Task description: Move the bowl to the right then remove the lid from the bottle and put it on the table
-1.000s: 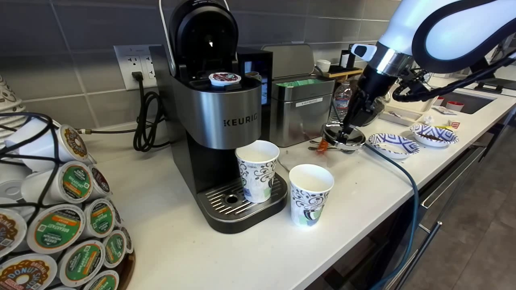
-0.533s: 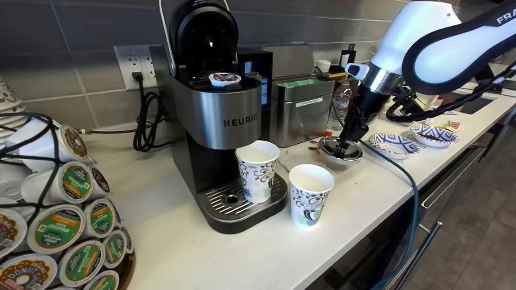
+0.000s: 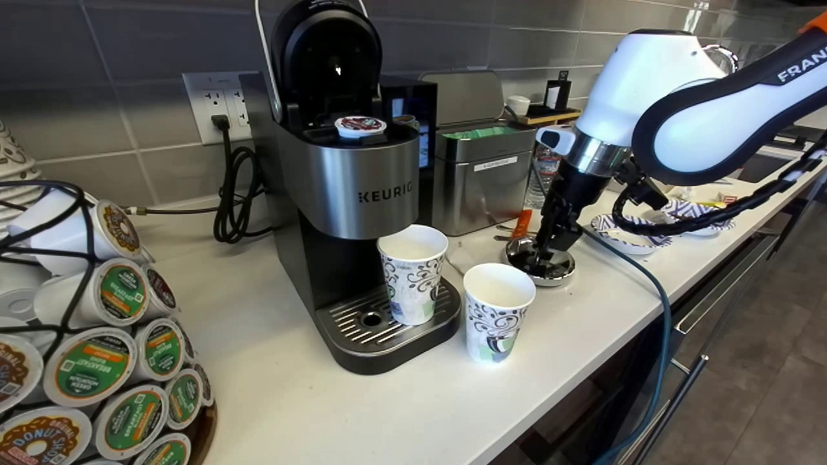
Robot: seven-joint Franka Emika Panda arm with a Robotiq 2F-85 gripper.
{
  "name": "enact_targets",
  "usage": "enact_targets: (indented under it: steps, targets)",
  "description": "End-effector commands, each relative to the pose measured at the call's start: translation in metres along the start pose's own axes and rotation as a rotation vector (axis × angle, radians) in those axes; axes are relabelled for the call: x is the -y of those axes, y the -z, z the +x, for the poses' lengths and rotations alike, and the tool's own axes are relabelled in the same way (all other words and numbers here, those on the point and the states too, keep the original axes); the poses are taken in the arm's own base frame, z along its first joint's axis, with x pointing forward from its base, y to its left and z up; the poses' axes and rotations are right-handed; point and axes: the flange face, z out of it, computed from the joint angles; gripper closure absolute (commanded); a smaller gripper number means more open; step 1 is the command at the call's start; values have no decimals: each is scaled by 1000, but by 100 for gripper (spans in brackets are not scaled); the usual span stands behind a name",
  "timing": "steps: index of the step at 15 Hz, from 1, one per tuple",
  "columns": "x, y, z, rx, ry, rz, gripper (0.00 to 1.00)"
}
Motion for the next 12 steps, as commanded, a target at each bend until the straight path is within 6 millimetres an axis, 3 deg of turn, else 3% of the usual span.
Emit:
enact_targets:
  steps: [1,4,6,8,10,11,12]
  targets:
    - [5,29,9,12,23,-32,23]
    - [14,63,-4,21,24,1,0]
    - [14,82,-23,29,-35,26,0]
    - [13,89,-54,34,-173,63,0]
    - [11,94,-77,-76,-254,71,0]
    - [2,90,-47,-14,-190,65,0]
    - [1,92,-55,-23,-197,62,0]
